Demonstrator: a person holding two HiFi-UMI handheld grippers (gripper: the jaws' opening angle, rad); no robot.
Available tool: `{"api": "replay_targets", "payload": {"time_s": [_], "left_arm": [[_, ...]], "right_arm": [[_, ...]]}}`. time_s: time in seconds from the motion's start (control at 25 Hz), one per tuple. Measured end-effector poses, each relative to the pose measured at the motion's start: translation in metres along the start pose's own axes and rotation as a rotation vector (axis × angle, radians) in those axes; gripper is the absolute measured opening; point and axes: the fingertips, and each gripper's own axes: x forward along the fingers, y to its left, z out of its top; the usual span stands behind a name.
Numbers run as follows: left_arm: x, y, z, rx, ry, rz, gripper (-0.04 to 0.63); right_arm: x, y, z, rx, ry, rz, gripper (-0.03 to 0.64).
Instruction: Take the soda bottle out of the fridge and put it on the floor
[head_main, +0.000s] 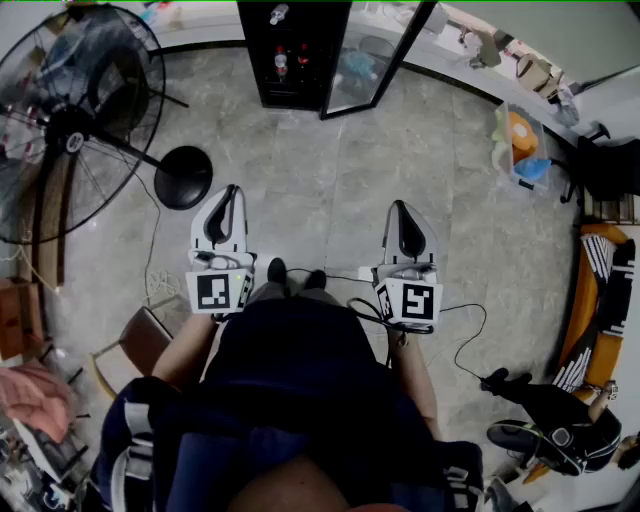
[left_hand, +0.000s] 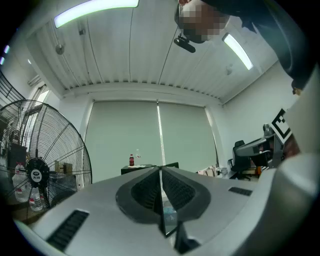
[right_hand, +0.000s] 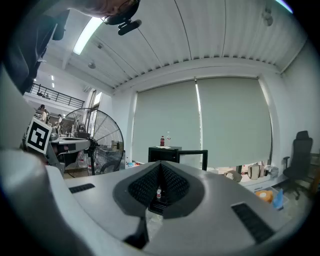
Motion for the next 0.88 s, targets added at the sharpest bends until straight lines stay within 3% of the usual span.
{"api": "replay_targets", "payload": {"time_s": [0.88], "left_arm": [[0.005, -0.009, 0.000, -0.024, 0.020, -0.019, 0.040]], "right_arm": [[0.003, 0.004, 0.000, 0.006, 0.010, 0.016, 0.018]]}}
